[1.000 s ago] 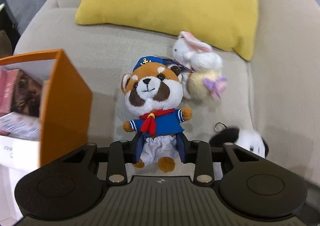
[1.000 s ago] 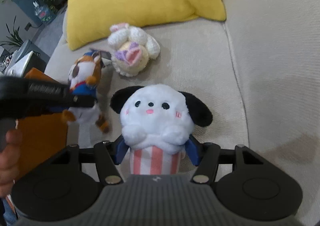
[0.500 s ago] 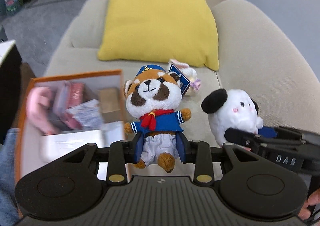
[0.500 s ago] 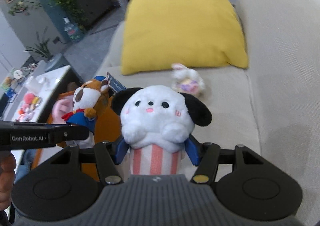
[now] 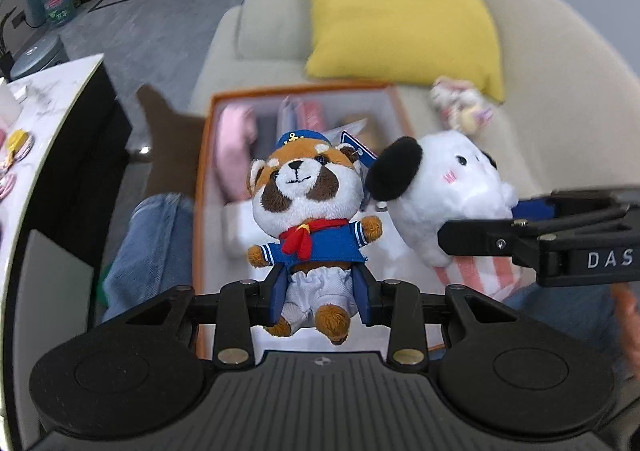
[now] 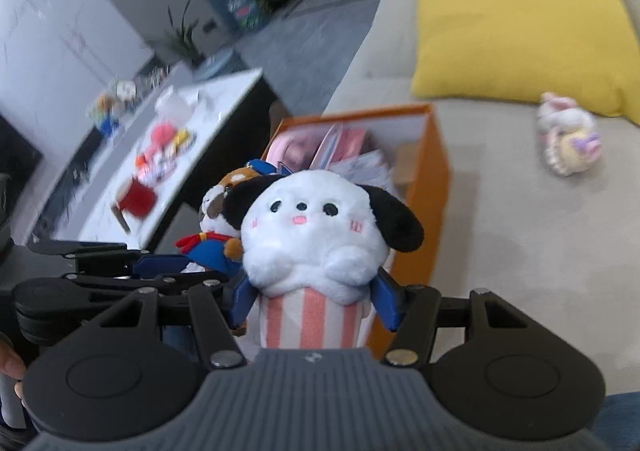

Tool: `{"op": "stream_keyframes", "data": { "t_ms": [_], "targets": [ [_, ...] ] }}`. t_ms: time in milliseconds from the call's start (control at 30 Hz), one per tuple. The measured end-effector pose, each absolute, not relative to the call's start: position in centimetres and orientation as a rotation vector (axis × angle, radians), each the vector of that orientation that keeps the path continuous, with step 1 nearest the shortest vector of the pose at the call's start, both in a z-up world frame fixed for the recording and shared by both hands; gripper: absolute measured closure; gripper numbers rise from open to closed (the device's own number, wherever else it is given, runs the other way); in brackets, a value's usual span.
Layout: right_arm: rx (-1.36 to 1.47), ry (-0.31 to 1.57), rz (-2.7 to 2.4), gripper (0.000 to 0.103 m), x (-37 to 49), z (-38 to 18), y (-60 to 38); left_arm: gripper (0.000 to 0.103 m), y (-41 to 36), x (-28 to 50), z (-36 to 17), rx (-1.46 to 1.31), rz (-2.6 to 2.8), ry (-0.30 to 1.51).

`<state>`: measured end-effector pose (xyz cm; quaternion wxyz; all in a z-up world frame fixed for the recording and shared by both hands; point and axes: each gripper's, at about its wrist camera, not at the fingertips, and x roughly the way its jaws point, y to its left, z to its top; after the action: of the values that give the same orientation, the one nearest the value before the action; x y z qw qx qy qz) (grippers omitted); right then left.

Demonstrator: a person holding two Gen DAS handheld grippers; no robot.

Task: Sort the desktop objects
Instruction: 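Carry the red panda and white dog plushes into the orange box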

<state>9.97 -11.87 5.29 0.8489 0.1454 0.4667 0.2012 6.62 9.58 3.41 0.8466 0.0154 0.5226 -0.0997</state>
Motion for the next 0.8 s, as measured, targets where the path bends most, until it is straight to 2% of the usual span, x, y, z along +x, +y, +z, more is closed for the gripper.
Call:
{"op": "stream_keyframes", "data": {
  "t_ms": [400,600,800],
  "targets": [
    [0.169,1.269,0.351,0.041,14.8,-1.6,-4.6,0.064,11.9,7.7,-3.7,0.167,-0.247,1.206],
    [0.089,1.314,0.318,0.040,15.4,-2.5,-2.5,0.063,12.5,7.6,-5.6,0.163,-0.252,1.229],
    [0.057,1.438,0.305,0.038,16.4,-4.8,-0.7,0.062,12.4,7.4,-5.9,0.184,-0.281,1.217]
  ]
}}
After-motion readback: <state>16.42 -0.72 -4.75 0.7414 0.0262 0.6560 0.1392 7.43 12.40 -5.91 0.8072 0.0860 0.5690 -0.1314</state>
